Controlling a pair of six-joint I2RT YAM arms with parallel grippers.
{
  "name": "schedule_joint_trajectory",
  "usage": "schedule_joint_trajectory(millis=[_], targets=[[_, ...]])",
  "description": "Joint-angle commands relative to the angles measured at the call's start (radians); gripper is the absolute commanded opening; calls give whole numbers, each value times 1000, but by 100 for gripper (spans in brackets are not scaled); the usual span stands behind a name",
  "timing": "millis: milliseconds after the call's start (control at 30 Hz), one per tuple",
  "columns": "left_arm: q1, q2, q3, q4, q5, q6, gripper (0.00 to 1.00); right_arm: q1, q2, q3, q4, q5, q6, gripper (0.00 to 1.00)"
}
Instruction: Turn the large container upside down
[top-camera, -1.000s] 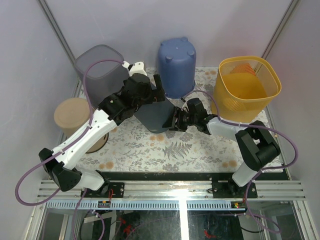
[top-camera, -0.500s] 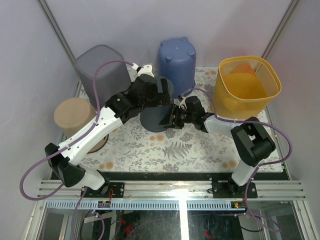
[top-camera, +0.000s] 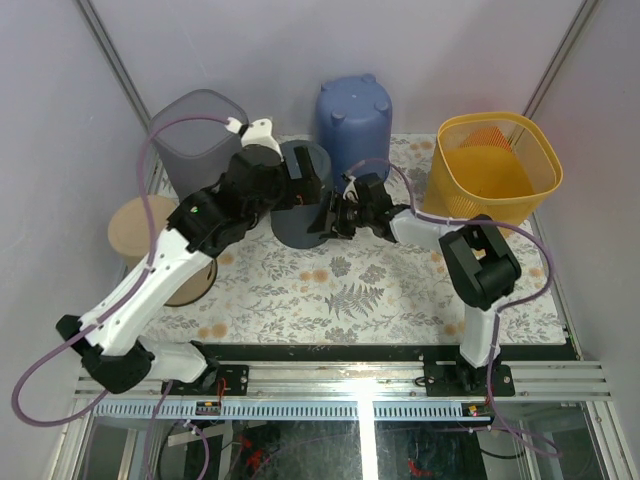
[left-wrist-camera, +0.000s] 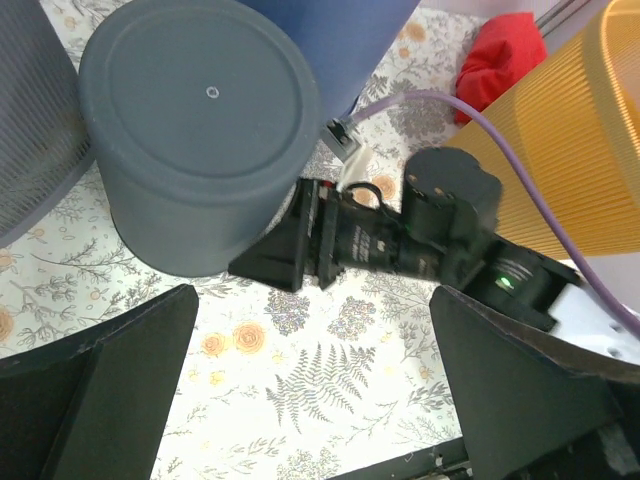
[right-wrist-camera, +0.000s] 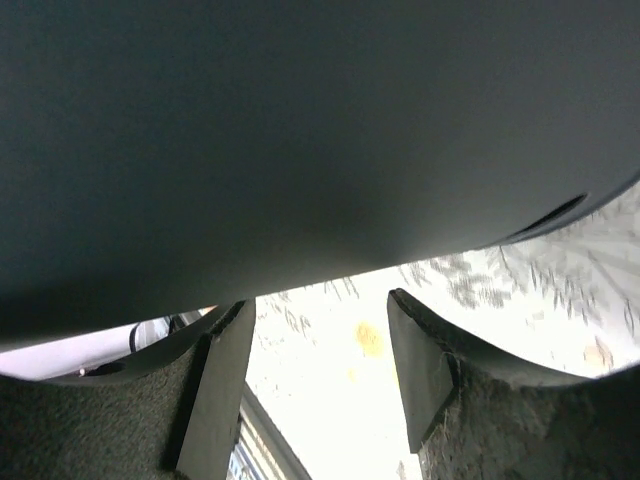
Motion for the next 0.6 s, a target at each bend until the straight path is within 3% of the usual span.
schedule_joint_trajectory(millis=[0, 233, 433, 567], targets=[[-3, -80, 7, -29, -61, 10, 100, -6, 94, 189, -64, -4, -51, 63], [6, -159, -53, -30, -72, 8, 100, -5, 50, 315, -241, 18, -123, 63], [9, -200, -108, 11, -66, 25, 100, -6, -115, 492, -632, 172, -303, 63], [10, -214, -151, 56, -49, 33, 100, -24, -162, 733, -934, 353, -397, 63]])
